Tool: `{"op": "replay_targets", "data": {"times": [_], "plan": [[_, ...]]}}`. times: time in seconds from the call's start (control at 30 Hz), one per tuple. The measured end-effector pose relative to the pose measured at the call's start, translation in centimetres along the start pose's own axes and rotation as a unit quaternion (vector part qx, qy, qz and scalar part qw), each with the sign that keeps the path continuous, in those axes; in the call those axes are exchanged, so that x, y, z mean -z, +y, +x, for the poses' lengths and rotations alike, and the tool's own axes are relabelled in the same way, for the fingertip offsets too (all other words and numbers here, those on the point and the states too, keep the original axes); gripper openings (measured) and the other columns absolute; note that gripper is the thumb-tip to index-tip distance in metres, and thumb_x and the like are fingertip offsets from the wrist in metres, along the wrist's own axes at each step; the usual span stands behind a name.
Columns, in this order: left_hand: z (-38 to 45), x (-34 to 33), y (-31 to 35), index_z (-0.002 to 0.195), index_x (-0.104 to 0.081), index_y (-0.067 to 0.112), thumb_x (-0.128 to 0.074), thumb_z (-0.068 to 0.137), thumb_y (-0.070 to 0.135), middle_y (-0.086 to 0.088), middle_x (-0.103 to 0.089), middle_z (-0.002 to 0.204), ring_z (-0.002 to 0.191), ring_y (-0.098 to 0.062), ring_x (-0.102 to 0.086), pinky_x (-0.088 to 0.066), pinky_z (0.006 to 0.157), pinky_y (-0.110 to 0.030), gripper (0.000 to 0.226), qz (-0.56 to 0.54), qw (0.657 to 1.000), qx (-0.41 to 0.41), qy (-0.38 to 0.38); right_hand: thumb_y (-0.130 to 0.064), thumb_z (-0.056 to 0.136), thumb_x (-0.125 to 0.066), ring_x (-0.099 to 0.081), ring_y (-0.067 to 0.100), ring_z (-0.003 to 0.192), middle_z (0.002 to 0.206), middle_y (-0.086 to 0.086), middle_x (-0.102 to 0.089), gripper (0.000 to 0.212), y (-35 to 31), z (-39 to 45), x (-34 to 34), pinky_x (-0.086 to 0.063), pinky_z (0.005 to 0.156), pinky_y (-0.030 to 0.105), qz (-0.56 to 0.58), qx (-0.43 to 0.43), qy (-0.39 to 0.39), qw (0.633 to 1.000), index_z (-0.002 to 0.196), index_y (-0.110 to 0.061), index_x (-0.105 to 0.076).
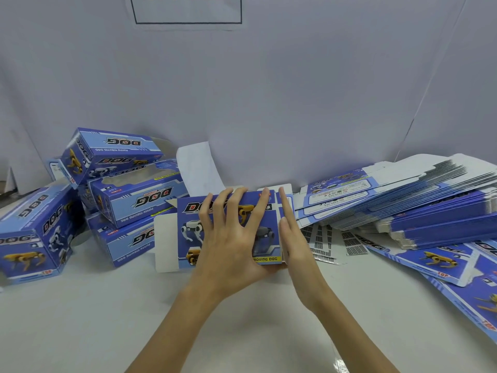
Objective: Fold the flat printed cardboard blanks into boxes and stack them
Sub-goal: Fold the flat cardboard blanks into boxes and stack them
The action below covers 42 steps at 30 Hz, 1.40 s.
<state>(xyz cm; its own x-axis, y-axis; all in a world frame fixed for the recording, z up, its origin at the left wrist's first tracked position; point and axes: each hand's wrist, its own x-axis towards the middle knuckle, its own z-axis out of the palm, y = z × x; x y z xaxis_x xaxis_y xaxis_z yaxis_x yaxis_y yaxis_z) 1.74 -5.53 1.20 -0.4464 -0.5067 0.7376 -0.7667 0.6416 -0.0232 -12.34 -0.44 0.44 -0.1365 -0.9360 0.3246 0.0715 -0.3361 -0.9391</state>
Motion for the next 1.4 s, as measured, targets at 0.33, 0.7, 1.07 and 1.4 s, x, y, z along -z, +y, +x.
{"op": "replay_targets", "data": {"times": [0.33,0.7,1.07,1.4], "plan": [[0.0,0.0,0.1,0.161,-0.036,0.022,-0.046,0.073,0.089,-0.015,-0.041,0.154,0.145,-0.037,-0.037,-0.029,0.119,-0.062,0.111,-0.019,0.999,0.005,-0.039,-0.033,0.112,-0.044,-0.066,0.009,0.128,0.154,-0.019,-0.052,0.046,-0.1,0.2,-0.1,-0.062,0.090,0.029,0.022,-0.005,0.045,0.999,0.154,-0.053,-0.044],[-0.3,-0.4,1.1,0.159,-0.037,0.024,-0.044,0.075,0.088,-0.015,-0.043,0.154,0.144,-0.038,-0.039,-0.030,0.117,-0.064,0.106,-0.022,0.999,0.013,-0.029,-0.052,0.106,-0.040,-0.070,0.003,0.118,0.144,-0.020,-0.060,0.037,-0.4,0.4,0.3,-0.061,0.078,0.019,-0.010,-0.027,0.031,0.999,0.139,-0.066,-0.048],[0.1,0.0,-0.3,0.160,-0.037,0.022,-0.059,0.080,0.067,-0.016,-0.040,0.154,0.144,-0.038,-0.038,-0.026,0.118,-0.059,0.094,0.016,0.999,0.038,0.014,-0.025,0.097,-0.073,-0.055,0.002,0.138,0.151,-0.034,-0.047,0.092,0.7,-0.6,0.3,-0.054,0.103,0.022,-0.103,0.074,-0.021,0.992,0.161,-0.054,-0.013],[0.0,-0.4,-0.9,0.158,-0.042,0.018,-0.050,0.084,0.070,-0.018,-0.041,0.155,0.145,-0.039,-0.037,-0.029,0.117,-0.063,0.091,-0.005,0.997,0.071,0.030,-0.018,0.106,-0.059,-0.031,-0.014,0.147,0.166,-0.008,-0.032,0.062,2.8,-1.0,-2.1,-0.040,0.108,0.007,-0.170,0.134,0.084,0.973,0.163,-0.026,-0.034]]}}
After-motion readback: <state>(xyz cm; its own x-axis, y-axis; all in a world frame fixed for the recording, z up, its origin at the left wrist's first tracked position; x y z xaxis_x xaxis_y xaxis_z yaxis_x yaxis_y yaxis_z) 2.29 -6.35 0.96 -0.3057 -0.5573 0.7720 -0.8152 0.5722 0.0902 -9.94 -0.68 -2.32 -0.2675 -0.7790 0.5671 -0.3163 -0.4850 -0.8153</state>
